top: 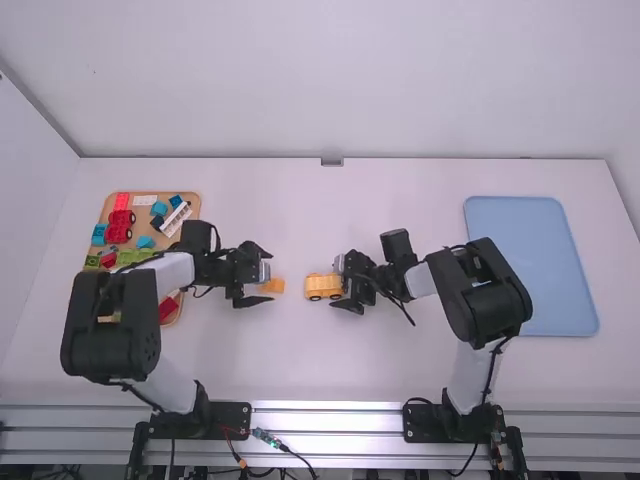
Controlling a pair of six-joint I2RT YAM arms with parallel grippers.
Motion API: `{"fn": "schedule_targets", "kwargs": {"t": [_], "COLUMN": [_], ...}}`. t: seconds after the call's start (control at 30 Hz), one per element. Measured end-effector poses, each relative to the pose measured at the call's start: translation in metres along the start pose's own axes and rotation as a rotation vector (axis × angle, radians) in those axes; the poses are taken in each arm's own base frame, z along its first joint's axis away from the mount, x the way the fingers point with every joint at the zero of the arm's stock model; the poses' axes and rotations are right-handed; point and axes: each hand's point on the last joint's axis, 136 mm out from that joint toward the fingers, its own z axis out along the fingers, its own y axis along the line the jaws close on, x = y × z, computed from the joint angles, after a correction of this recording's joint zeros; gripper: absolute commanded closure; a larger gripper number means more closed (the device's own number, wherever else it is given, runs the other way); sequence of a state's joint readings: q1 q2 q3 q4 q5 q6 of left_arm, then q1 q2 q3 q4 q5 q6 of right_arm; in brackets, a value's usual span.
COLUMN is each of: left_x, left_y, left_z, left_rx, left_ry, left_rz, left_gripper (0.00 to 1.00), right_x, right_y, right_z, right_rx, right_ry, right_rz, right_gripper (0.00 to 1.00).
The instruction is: Assemble lego blocks to make yellow taxi
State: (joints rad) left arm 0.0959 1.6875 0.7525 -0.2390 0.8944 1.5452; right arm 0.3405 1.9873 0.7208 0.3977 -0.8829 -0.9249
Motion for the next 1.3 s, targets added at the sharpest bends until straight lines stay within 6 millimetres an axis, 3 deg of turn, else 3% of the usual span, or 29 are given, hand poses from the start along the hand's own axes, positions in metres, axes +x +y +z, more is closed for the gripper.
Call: {"fn": "schedule_targets", "kwargs": {"t": [0.27, 0.53, 0.73, 1.03, 1.17, 1.3], "left_x": [0.018, 0.018, 0.017, 0.017, 0.017, 0.017], "left_y": [-0.006, -0.008, -0.014, -0.015, -0.014, -0.015], "left_z": [0.016, 0.016, 0.015, 0.015, 0.015, 0.015], "left_rx": [0.051, 0.058, 0.08, 0.082, 0.082, 0.083], "left_ry": [0.003, 0.0, 0.0, 0.0, -0.002, -0.002], "left_rz": [-0.066, -0.076, -0.095, -0.094, -0.095, -0.097], "left_gripper": [0.01, 0.01, 0.01, 0.01, 0.01, 0.01], "right_x": [0.004, 0.001, 0.008, 0.005, 0.005, 0.0], "right_y": [0.001, 0.001, 0.002, 0.001, 0.002, 0.008], "right_z": [0.0, 0.002, 0.016, 0.001, 0.0, 0.006], "right_rx": [0.001, -0.002, -0.051, -0.094, -0.1, -0.12], "right_ry": [0.017, 0.009, 0.01, -0.064, -0.072, -0.073], "right_rz": [-0.023, -0.072, -0.04, -0.052, -0.057, -0.084], "right_gripper": [0.01, 0.0, 0.0, 0.02, 0.07, 0.21]}}
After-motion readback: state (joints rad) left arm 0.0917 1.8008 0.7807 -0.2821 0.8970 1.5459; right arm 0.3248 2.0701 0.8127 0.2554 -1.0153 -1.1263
